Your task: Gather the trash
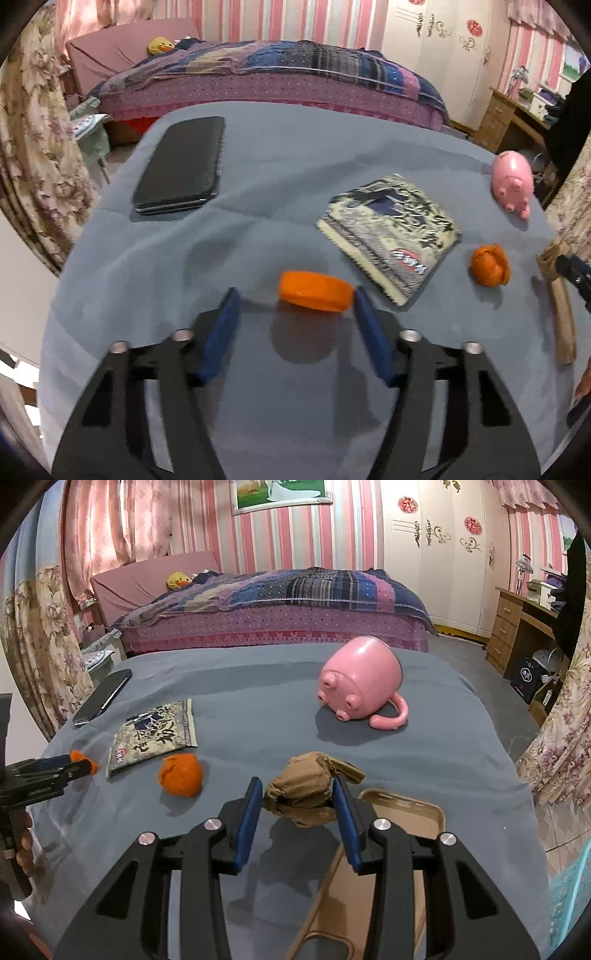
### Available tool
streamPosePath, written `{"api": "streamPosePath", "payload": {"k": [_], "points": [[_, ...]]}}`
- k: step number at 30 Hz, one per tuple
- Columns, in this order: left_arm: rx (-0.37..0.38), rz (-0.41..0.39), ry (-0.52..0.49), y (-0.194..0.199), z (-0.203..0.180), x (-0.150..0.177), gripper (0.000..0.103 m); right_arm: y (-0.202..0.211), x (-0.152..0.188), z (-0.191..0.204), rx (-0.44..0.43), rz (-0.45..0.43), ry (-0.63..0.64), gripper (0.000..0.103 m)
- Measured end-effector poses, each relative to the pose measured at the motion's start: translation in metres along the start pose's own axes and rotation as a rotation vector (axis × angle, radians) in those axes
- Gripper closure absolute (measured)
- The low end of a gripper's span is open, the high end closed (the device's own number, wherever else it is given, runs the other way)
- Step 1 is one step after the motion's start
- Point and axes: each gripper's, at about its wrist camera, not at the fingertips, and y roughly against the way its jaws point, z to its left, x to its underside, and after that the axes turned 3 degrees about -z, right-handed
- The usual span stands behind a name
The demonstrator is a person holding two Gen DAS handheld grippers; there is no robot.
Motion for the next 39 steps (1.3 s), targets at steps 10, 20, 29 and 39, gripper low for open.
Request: {"api": "streamPosePath", "payload": {"k": [10, 20, 29, 39], "points": [[0.000, -0.040, -0.015, 0.010, -0.015, -0.007, 0.064, 0.003, 0.000, 0.007, -0.006, -0.009, 0.005, 0.063], [0.001, -0.108, -0.111, 0.034, -0.048, -0.010, 0.064, 0.008, -0.001, 0.012, -0.014, -0.017, 0.018, 0.071], [0.017, -0.124, -0.093, 0.043, -0.056, -0.014, 0.064, 0.014, 0.000, 0.001, -0.002, -0.020, 0.019, 0.075], [-0.018, -0.109, -0.090, 0.037, -0.049, -0.013, 0.064, -0.014, -0.002, -0.002, 0.014, 0.001, 0.009, 0.039]]}}
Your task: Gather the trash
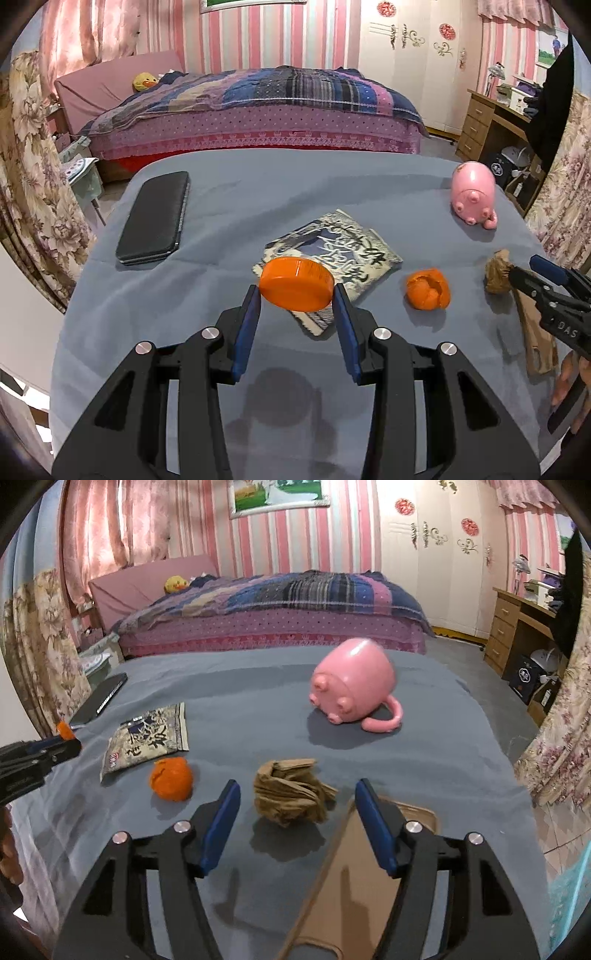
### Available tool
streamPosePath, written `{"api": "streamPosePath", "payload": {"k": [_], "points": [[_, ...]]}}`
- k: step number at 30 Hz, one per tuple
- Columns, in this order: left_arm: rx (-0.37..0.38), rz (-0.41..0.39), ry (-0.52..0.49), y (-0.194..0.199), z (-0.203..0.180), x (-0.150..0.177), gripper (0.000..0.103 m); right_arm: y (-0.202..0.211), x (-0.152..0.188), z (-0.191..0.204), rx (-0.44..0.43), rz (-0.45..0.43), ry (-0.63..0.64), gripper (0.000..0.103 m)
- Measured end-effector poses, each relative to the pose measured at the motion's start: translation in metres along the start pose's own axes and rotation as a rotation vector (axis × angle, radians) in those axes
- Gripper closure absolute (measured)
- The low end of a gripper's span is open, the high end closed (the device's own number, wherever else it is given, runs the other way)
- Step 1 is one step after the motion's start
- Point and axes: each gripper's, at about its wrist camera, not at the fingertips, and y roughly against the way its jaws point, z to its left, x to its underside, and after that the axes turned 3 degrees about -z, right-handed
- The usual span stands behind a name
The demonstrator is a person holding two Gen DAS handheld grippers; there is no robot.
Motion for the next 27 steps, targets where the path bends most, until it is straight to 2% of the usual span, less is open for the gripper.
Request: {"api": "streamPosePath", "payload": {"k": [3, 5, 7, 11, 16, 20, 22, 27], "points": [[-0.008, 0.000, -0.006, -0.001, 0.003, 0.000, 0.064, -0.015, 0.000, 0.005, 0.004, 0.032, 0.019, 0.042], [-0.012, -0.001, -0.005, 0.000, 0.005, 0.000, 0.064, -0.022, 0.001, 0.007, -0.001, 0.054, 0.027, 0.060], [-0.008, -0.003, 0.002, 0.000, 0.005, -0.001, 0.064, -0.023, 0.001, 0.011, 0.007, 0.056, 0.045, 0.061], [-0.003, -0.015, -0.003, 0.003, -0.002, 0.000, 0.064, -0.006, -0.002, 0.014, 0.029, 0.003, 0.068, 0.061], [0.012, -0.050, -0.036, 0.021, -0.026, 0.002, 0.064, 0.043, -0.003, 0.002, 0.027, -0.062, 0.056, 0.061], [0.071, -0.112, -0.076, 0.049, -0.065, 0.002, 0.064, 0.081, -0.005, -0.026, 0.049, -0.099, 0.026, 0.061], [0.109, -0.139, -0.097, 0.062, -0.089, 0.002, 0.064, 0.102, 0.003, -0.045, 0.088, -0.106, 0.031, 0.061], [0.213, -0.136, -0.090, 0.075, -0.140, 0.006, 0.064, 0.152, 0.034, -0.101, 0.211, -0.101, 0.003, 0.061]]}}
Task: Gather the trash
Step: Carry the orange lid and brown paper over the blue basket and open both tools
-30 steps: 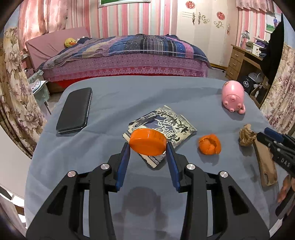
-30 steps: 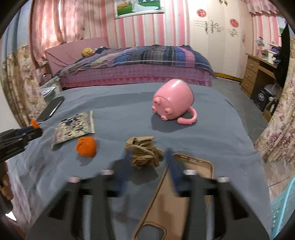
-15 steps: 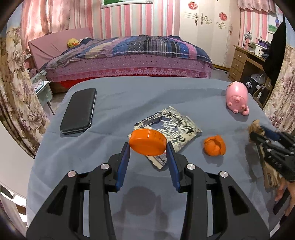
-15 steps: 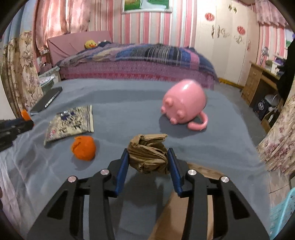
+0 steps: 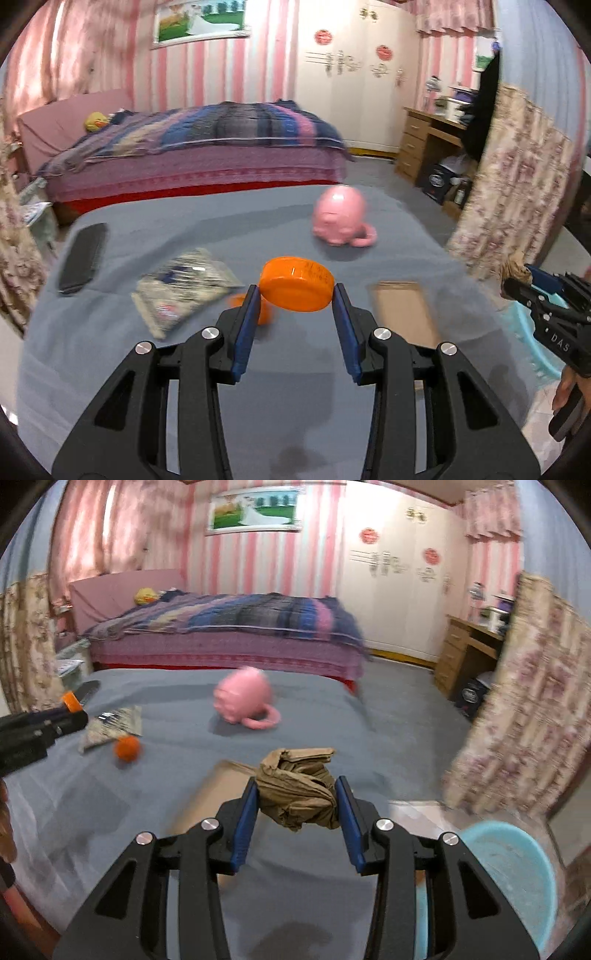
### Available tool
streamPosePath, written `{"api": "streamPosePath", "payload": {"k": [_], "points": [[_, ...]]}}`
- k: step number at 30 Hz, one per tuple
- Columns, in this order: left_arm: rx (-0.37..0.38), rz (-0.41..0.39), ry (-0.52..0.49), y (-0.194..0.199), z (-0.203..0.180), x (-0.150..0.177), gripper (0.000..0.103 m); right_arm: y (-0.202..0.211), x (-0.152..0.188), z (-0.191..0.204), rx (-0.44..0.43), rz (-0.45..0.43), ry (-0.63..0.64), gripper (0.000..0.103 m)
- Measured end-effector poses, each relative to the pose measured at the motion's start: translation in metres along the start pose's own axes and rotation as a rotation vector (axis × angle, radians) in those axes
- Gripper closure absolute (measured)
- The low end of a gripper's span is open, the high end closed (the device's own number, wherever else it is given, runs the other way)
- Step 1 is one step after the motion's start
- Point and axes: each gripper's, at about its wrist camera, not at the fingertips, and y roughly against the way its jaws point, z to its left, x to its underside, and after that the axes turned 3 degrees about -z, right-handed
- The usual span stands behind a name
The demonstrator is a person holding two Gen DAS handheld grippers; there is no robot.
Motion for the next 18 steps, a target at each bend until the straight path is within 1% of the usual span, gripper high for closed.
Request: {"api": "streamPosePath", "payload": {"k": [2, 3, 9, 14, 18], "points": [[0.024, 0.003, -0.026, -0.001, -0.026, 0.001, 0.064, 0.009, 0.006, -0.021, 0.034, 0.003, -0.014, 0.061], [0.040, 0.005, -0.031, -0.002, -0.036, 0.001, 0.064, 0.020, 0.014, -0.040, 0.074, 0.005, -0.024, 0.061], [0.135, 0.006, -0.093, 0.003, -0.107, 0.007, 0.064, 0.055, 0.040, -0.111, 0.189, 0.010, -0.083, 0.061], [0.229, 0.012, -0.141, 0.003, -0.161, 0.013, 0.064, 0.079, 0.060, -0.154, 0.262, 0.010, -0.147, 0.061], [0.292, 0.029, -0.174, -0.003, -0.196, 0.020, 0.064, 0.090, 0.072, -0.173, 0.311, 0.014, -0.175, 0.061]]}}
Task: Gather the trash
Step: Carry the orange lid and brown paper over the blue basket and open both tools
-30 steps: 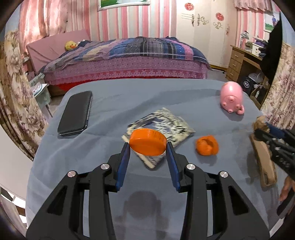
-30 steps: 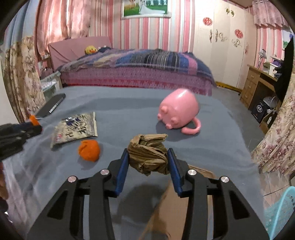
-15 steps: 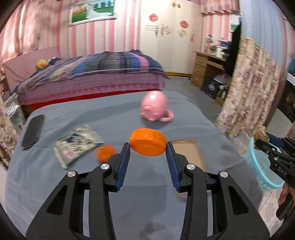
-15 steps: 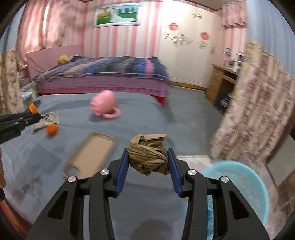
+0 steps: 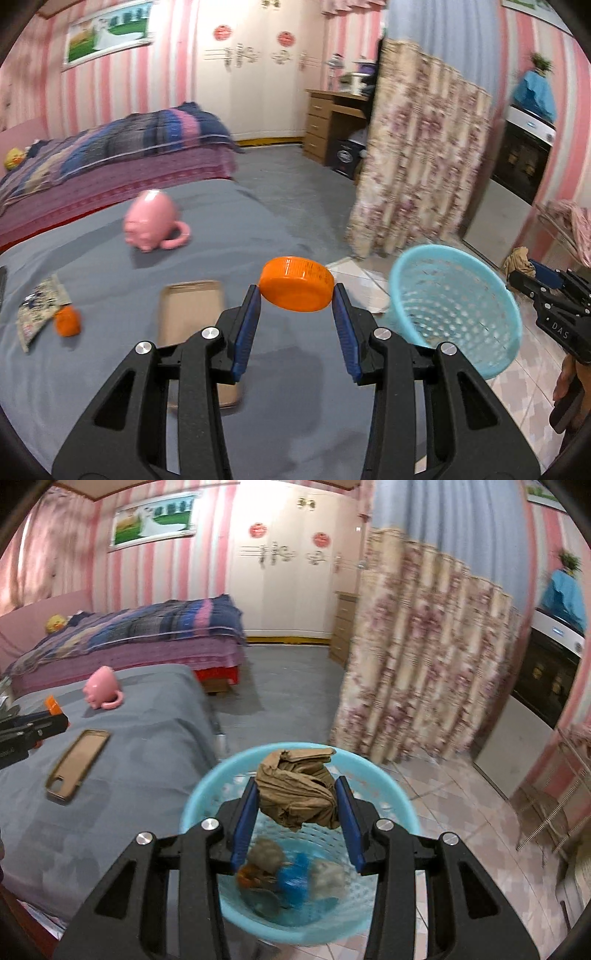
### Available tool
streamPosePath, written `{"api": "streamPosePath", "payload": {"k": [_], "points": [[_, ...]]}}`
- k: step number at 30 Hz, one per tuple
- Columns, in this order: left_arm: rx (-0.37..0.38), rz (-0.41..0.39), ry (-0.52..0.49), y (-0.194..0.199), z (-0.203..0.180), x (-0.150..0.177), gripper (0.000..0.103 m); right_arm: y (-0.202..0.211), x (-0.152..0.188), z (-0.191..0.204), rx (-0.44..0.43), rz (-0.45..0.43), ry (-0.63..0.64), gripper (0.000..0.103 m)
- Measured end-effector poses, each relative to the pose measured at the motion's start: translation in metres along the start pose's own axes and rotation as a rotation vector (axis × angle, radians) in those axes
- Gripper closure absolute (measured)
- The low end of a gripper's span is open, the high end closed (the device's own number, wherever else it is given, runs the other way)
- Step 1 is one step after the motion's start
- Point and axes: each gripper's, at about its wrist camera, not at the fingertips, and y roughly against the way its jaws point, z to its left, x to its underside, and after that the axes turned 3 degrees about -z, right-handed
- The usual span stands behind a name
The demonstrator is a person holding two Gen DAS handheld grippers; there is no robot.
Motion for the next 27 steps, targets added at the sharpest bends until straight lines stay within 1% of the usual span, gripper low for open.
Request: {"api": "streamPosePath", "payload": {"k": [5, 9, 17, 20, 23, 24, 25, 26, 27], "points": [[0.059, 0.024, -0.046, -0.022, -0.039, 0.005, 0.064, 0.000, 0.014, -0.035, 0.056, 0.015, -0.059, 0.061], [0.082, 0.036, -0.105, -0.039, -0.072, 0.008, 0.064, -0.005, 0.026, -0.058, 0.084, 0.019, -0.111, 0.061], [0.134, 0.076, -0.171, -0.077, -0.124, 0.013, 0.064, -0.015, 0.038, -0.070, 0.096, 0.011, -0.146, 0.061], [0.151, 0.073, -0.200, -0.087, -0.140, 0.009, 0.064, -0.019, 0.041, -0.073, 0.096, 0.014, -0.150, 0.061], [0.170, 0.066, -0.208, -0.092, -0.151, 0.002, 0.064, -0.020, 0.040, -0.071, 0.098, 0.018, -0.148, 0.061], [0.171, 0.063, -0.211, -0.093, -0.153, -0.001, 0.062, -0.020, 0.040, -0.071, 0.098, 0.018, -0.148, 0.061], [0.173, 0.065, -0.213, -0.094, -0.154, -0.003, 0.050, -0.020, 0.040, -0.071, 0.098, 0.017, -0.147, 0.061], [0.164, 0.061, -0.212, -0.094, -0.154, -0.007, 0.036, -0.020, 0.040, -0.071, 0.098, 0.017, -0.147, 0.061], [0.158, 0.056, -0.209, -0.093, -0.152, -0.009, 0.030, -0.021, 0.039, -0.071, 0.098, 0.016, -0.145, 0.061]]}}
